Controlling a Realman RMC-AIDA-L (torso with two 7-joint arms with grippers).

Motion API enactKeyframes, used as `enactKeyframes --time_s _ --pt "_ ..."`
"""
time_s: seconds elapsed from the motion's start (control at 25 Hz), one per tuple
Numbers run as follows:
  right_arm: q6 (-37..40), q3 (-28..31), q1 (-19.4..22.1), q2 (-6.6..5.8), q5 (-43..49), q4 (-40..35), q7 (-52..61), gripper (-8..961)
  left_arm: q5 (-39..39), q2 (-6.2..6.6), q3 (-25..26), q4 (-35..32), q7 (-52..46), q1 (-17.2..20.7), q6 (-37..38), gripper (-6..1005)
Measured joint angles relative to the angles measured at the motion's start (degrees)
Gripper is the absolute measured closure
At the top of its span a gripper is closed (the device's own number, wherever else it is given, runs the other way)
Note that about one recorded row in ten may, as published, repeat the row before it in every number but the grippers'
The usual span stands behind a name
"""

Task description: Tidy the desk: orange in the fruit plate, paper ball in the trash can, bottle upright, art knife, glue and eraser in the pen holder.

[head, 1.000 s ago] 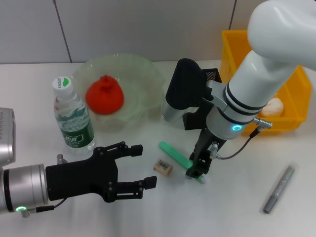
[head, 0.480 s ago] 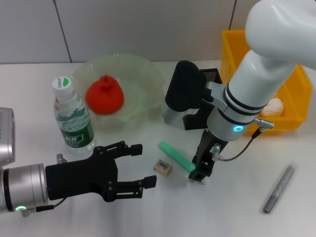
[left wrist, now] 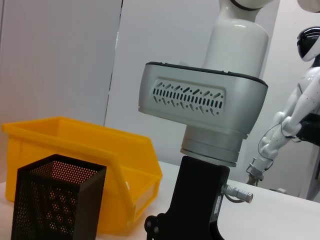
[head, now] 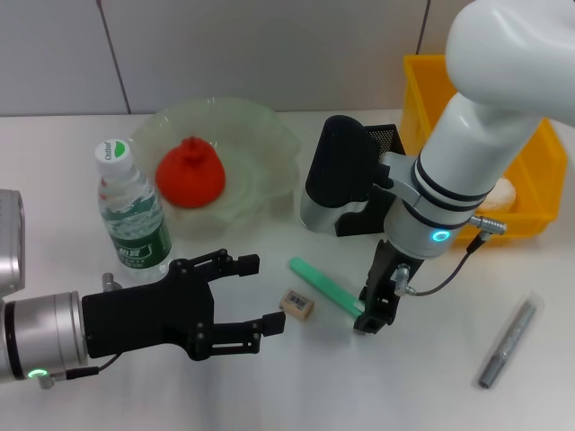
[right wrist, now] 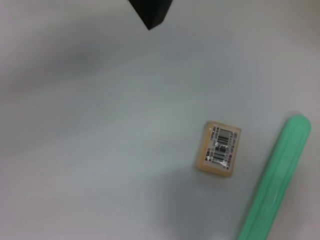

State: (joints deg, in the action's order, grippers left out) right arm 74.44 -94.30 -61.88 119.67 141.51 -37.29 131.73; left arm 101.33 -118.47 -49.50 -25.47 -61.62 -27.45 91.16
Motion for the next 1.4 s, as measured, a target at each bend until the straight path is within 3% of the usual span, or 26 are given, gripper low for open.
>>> enactKeyframes --time_s 1.4 --pt "-1.5 0.2 -1.4 0.21 -0.5 2.1 0.1 547 -2.2 -0.08 0.1 0.2 0.7 -0.5 -0.4 124"
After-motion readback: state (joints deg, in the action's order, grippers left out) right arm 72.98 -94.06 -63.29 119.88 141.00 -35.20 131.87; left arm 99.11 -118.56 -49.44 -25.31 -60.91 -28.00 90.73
